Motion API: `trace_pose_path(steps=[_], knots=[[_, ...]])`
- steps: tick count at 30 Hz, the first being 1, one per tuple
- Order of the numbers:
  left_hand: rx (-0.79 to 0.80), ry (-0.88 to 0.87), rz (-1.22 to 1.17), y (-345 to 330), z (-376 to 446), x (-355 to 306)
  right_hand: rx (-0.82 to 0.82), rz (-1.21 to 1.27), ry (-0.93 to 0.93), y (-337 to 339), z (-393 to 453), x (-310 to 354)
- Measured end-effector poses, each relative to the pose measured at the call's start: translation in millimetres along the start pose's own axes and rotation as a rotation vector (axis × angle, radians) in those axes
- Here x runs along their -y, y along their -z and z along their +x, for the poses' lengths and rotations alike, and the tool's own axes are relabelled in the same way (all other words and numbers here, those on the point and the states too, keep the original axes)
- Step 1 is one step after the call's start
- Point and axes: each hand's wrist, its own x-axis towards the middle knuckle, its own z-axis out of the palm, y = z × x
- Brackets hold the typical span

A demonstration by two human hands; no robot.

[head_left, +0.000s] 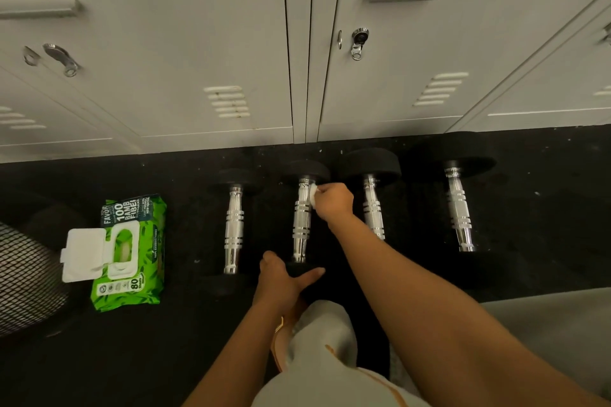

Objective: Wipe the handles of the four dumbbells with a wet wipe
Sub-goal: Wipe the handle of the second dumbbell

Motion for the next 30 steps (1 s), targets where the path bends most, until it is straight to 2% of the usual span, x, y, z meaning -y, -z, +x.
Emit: trace_pose_path(steps=[5, 11, 16, 20, 26, 30], knots=[[-0.002, 0.007, 0.005, 0, 2, 1, 0.079, -0.015, 0.022, 1, -13, -4], [-0.022, -0.001, 0.0, 1, 1, 0, 0.06, 0.059, -0.029, 0, 0, 5], [-0.002, 0.004, 0.003, 2, 1, 1, 0.135, -0.028, -0.02, 0, -5, -13], [0.005, 0.016, 0.006, 2, 0, -1, 0.092, 0.021, -0.015, 3, 6, -1], [-0.002, 0.019, 0.0, 1, 0, -1, 0.214, -0.141, -0.069, -4, 7, -19], [-0.007, 0.006, 0.018, 1, 0, -2, 0.141, -0.063, -0.061, -2, 12, -7]])
